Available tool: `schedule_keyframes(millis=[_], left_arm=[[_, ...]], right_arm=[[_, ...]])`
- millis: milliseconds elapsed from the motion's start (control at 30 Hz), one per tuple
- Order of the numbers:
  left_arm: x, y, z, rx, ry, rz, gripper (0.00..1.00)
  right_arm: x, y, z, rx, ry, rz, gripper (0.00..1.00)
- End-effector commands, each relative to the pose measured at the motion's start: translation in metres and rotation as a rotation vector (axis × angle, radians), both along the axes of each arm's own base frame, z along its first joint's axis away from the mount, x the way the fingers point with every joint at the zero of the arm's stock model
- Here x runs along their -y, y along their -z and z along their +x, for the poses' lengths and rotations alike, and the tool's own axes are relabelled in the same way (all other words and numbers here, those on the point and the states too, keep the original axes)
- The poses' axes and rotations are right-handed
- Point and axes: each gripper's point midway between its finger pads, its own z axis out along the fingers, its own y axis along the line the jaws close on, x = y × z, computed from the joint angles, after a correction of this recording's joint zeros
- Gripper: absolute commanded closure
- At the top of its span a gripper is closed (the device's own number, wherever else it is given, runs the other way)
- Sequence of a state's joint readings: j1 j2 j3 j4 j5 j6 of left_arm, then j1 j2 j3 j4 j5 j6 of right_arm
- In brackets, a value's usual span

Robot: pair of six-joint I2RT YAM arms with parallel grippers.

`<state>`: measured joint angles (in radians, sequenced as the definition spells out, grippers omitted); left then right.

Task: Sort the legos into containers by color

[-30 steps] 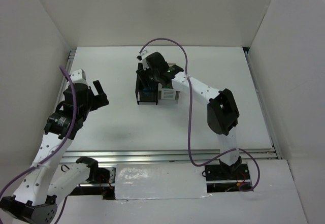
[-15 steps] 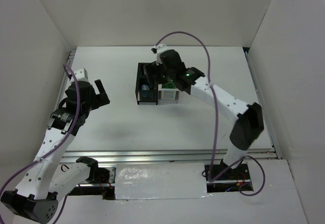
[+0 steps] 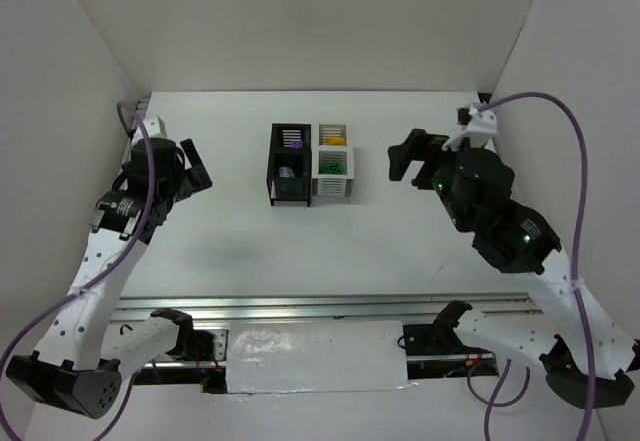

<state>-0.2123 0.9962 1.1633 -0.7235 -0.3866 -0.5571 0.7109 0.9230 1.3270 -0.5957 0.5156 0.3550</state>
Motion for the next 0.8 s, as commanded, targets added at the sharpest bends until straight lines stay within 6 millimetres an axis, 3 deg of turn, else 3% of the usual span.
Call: schedule_keyframes(millis=[0, 100, 167, 300, 367, 433, 633, 767], left_arm=[[-0.013, -0.028, -0.006, 0.052, -0.065, 0.007, 0.01], [-0.022, -0.043, -0.015, 0.094, -0.103, 0.024, 0.0], [-0.027, -0.052, -0.023, 0.124, -0.12, 0.026, 0.0], [-0.032, -0.052, -0.038, 0.146, -0.125, 0.03, 0.0], [-0.029, -0.057, -0.045, 0.19, -0.1, 0.012, 0.01], [-0.023, -0.049, -0.046, 0.2, -0.064, -0.008, 0.0], [-0.022, -0.033, -0.048, 0.171, -0.058, -0.008, 0.0], [-0.017, -0.032, -0.045, 0.177, -0.041, -0.022, 0.0]], right_arm=[[0.038, 0.017, -0.018, -0.061, 0.133, -0.025, 0.0], [0.062, 0.019, -0.034, -0.059, 0.189, -0.026, 0.0], [0.075, 0.01, -0.048, -0.017, 0.198, 0.039, 0.0], [0.09, 0.009, -0.069, 0.011, 0.184, 0.077, 0.0], [0.097, 0.012, -0.077, 0.01, 0.185, 0.076, 0.0], [0.103, 0.017, -0.081, 0.006, 0.197, 0.076, 0.0], [0.103, 0.017, -0.084, 0.023, 0.184, 0.096, 0.0], [0.099, 0.019, -0.081, 0.018, 0.178, 0.091, 0.0]])
